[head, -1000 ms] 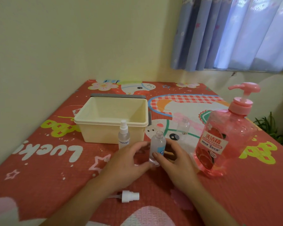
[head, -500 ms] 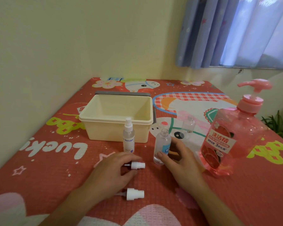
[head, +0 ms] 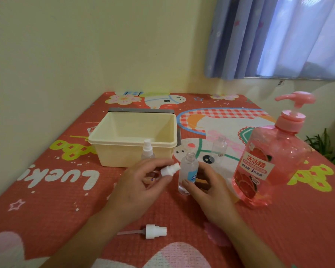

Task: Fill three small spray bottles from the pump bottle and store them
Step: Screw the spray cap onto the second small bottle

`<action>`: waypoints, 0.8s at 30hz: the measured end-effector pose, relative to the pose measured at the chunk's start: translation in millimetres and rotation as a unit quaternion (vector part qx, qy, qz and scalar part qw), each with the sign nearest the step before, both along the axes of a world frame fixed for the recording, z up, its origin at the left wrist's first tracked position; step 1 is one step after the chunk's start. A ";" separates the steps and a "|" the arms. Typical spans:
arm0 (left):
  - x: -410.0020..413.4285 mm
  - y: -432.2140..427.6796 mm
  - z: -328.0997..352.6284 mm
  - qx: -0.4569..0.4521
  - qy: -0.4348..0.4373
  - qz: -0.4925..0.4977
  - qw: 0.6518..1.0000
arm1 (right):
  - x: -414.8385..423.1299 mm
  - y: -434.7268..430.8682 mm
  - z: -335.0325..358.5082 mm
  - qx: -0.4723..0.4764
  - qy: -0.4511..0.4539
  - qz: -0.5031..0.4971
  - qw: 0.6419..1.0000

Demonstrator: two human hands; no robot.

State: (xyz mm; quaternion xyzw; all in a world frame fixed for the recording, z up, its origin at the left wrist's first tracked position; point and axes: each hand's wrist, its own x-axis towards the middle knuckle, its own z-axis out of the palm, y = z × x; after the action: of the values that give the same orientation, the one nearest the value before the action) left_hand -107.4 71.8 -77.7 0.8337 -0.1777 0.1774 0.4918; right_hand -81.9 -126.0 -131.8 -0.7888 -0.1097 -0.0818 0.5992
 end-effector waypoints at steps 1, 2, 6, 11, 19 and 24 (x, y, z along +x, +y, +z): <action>0.4 -3.5 6.6 -0.038 0.000 -0.009 0.999 | 0.1 -0.1 -0.5 0.000 -0.001 -0.001 1.000; 1.1 -7.2 13.7 -0.076 0.000 -0.020 0.997 | -0.2 -0.2 -0.6 0.001 -0.002 -0.002 1.000; 6.5 -21.6 40.0 -0.222 -0.017 -0.066 0.973 | 0.0 -0.3 -1.1 -0.001 0.000 -0.003 1.000; 19.5 -32.1 55.7 -0.365 -0.053 -0.072 0.927 | 0.1 0.1 -1.2 -0.009 0.002 -0.008 1.000; 29.0 -46.5 63.6 -0.459 -0.063 -0.090 0.882 | 0.1 -1.3 -0.5 -0.023 -0.001 -0.009 1.000; 32.9 -50.9 56.2 -0.430 -0.049 -0.077 0.898 | 0.0 -1.5 -1.2 -0.025 -0.006 -0.008 1.000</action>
State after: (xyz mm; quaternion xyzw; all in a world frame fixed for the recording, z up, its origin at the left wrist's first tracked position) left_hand -74.5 20.9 -21.4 0.5150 -0.1711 0.2386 0.8053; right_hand -81.9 -127.5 -132.9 -0.8038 -0.1087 -0.0887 0.5781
